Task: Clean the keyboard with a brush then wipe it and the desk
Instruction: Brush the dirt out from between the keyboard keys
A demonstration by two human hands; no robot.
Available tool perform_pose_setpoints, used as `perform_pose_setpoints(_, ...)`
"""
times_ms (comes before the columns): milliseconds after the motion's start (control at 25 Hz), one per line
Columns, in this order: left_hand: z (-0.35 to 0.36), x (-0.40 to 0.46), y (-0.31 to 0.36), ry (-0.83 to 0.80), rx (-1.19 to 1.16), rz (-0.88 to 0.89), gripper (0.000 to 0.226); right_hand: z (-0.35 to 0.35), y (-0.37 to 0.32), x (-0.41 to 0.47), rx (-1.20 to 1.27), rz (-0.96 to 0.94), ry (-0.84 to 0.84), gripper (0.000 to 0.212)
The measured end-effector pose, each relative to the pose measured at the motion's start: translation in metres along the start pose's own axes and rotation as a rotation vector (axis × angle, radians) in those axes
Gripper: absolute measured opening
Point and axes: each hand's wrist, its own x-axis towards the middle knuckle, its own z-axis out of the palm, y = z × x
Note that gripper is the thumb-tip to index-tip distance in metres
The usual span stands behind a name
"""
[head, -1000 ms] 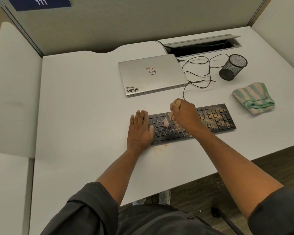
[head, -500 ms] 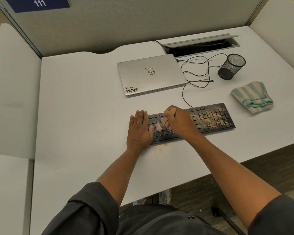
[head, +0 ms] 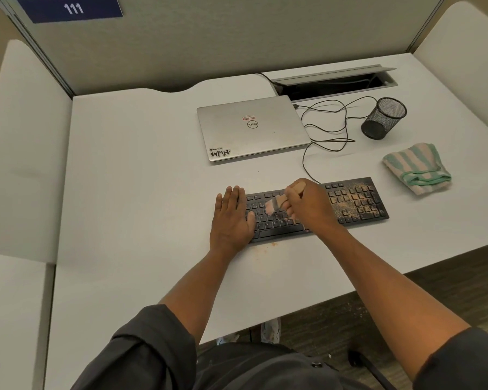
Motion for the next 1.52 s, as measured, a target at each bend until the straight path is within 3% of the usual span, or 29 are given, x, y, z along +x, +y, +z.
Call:
perform_pose_setpoints(120,0.000,0.000,0.000,0.005,-0.003,0.001,0.074,-0.005,-0.005,0.004,-0.124,-0.041,0.078,0.017)
perform_pose_setpoints(280,-0.001,0.000,0.000,-0.003,-0.010,-0.003,0.075,-0.003,-0.011,-0.004,0.002,-0.019,-0.176,0.015)
perform_pose_setpoints(480,-0.001,0.000,0.000,0.004,-0.008,-0.004,0.074,-0.010,0.002,-0.001,-0.185,-0.115,-0.050,0.015)
perform_pose_setpoints(720,-0.002,0.000,0.001,-0.003,-0.013,-0.001,0.075,-0.015,0.016,-0.026,-0.118,-0.273,-0.237,0.011)
perform_pose_setpoints(960,-0.001,0.001,0.000,0.001,-0.006,-0.002,0.075,-0.011,0.056,-0.050,-0.180,-0.373,0.037,0.012)
perform_pose_setpoints(1120,-0.002,0.001,0.001,-0.017,0.000,-0.007,0.077,0.008,0.067,-0.077,-0.265,-0.439,0.016,0.014)
perform_pose_setpoints(1320,-0.001,0.001,0.000,-0.024,0.006,-0.008,0.077,0.003,0.072,-0.075,-0.311,-0.356,0.169,0.013)
perform_pose_setpoints(1520,-0.002,0.001,0.001,-0.027,0.000,-0.009,0.077,0.013,0.075,-0.086,-0.358,-0.460,0.061,0.014)
